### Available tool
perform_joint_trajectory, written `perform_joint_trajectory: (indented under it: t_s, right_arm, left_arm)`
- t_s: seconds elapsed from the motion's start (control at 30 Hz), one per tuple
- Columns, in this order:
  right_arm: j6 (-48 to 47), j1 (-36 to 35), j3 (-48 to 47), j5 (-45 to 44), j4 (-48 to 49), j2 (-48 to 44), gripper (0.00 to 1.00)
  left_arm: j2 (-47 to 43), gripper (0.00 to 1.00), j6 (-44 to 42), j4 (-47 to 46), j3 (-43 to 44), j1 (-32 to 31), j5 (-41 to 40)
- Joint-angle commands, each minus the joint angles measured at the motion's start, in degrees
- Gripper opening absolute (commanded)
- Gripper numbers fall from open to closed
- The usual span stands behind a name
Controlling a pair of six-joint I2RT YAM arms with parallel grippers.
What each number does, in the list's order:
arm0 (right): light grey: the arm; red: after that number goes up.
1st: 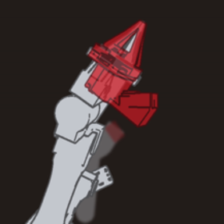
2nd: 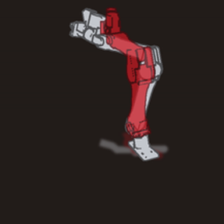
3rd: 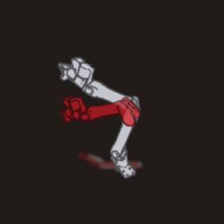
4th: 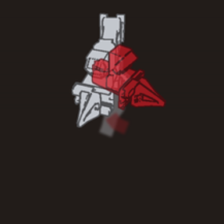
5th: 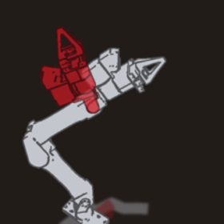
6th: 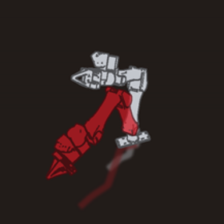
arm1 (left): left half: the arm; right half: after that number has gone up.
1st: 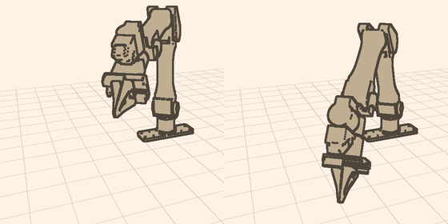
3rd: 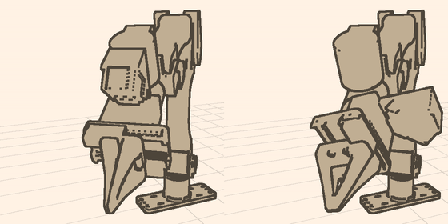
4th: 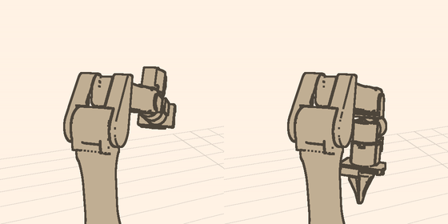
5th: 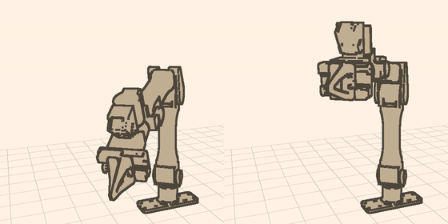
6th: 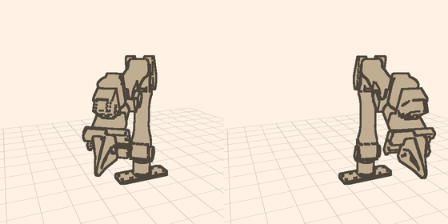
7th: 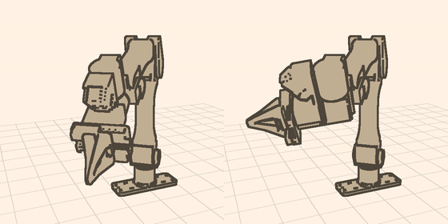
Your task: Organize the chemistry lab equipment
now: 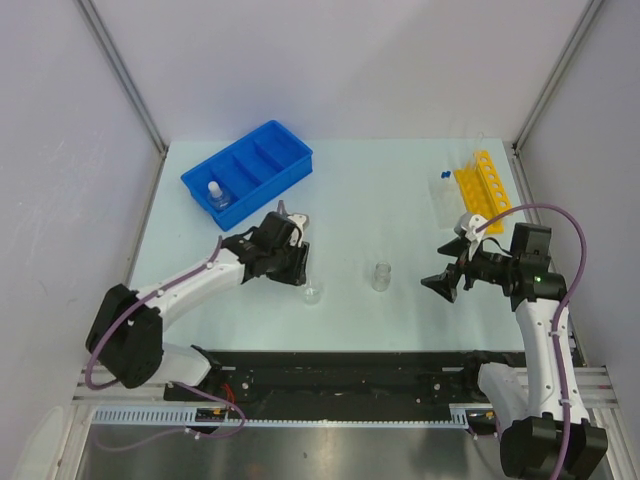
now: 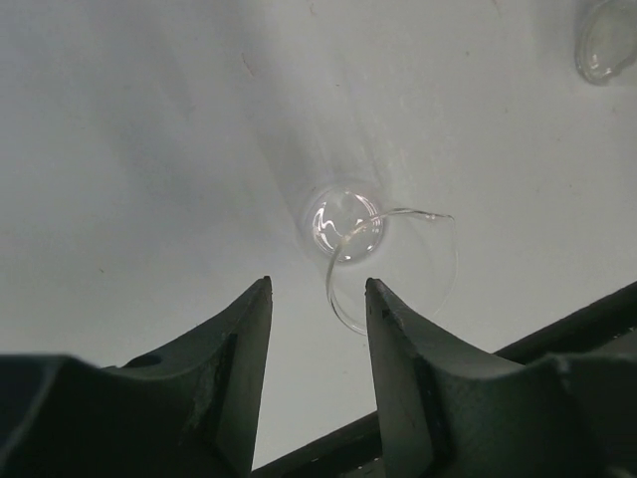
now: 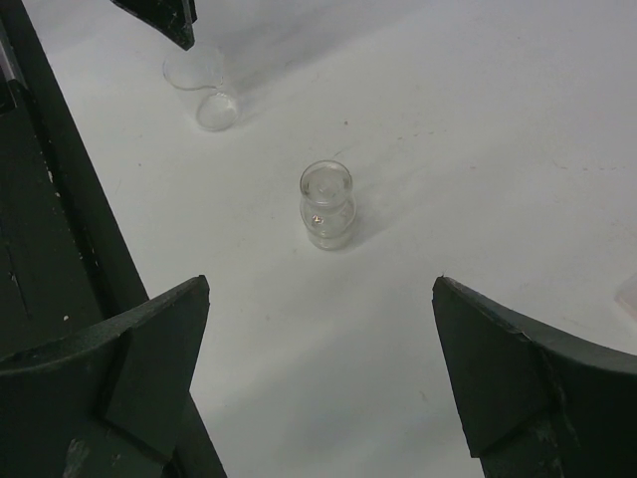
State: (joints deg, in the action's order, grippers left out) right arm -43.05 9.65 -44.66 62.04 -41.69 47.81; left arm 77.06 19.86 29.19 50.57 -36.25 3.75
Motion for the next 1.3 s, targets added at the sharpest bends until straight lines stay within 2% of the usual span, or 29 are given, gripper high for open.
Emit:
perform_joint_trajectory:
  t_s: [0.0, 0.1, 0.2, 0.23, 0.33, 0.43, 0.53, 0.73, 0.83, 0.97, 1.27]
  right_arm:
    - [0.42, -1.04, 0.02, -1.57, 1.00, 0.00, 1.00]
    - [0.42, -1.12, 0.02, -1.83, 0.91, 0.00, 1.00]
    - [0.42, -1.21, 0.02, -2.19, 1.00, 0.09, 1.00]
    - [0.42, -1.21, -0.07, -2.27, 1.00, 0.18, 1.00]
    - [0.42, -1.48, 0.02, -2.54, 1.09, 0.26, 1.00]
    - [0.42, -1.65, 0.02, -2.80, 1.00, 0.26, 1.00]
    - [0.42, -1.83, -0.07, -3.33, 1.17, 0.09, 1.00]
    - [0.24, -2.44, 0.02, -3.86, 1.09, 0.00, 1.00]
    - [0.16, -3.06, 0.02, -4.30, 1.00, 0.09, 1.00]
    - [0.24, -3.50, 0.02, -4.56, 1.09, 0.26, 1.00]
    - [0.24, -4.73, 0.02, -5.00, 1.09, 1.14, 0.99]
  left_arm:
    - [4.06, 0.46, -2.89, 4.82, 4.80, -1.10, -3.57]
    - [6.00, 0.42, -3.25, 4.83, 5.59, -1.45, -3.40]
    - [7.22, 0.33, -3.42, 4.39, 6.12, -1.72, -2.00]
    - [7.67, 0.26, -3.51, 4.30, 6.21, -1.81, -1.56]
    - [8.99, 0.13, -3.86, 4.56, 6.91, -1.89, -1.46]
    - [8.90, 0.05, -4.12, 4.12, 7.09, -1.89, -2.51]
    - [8.38, 0.00, -4.47, 3.77, 7.88, -1.81, -3.57]
    - [8.11, 0.00, -7.55, 5.17, 13.06, 1.35, -6.65]
    - [8.02, 0.00, -9.04, 5.53, 16.57, 6.88, -4.90]
    - [8.63, 0.00, -9.40, 5.09, 21.75, 16.97, 3.08]
    - [15.57, 0.00, -8.27, 4.91, 33.70, 29.20, 6.53]
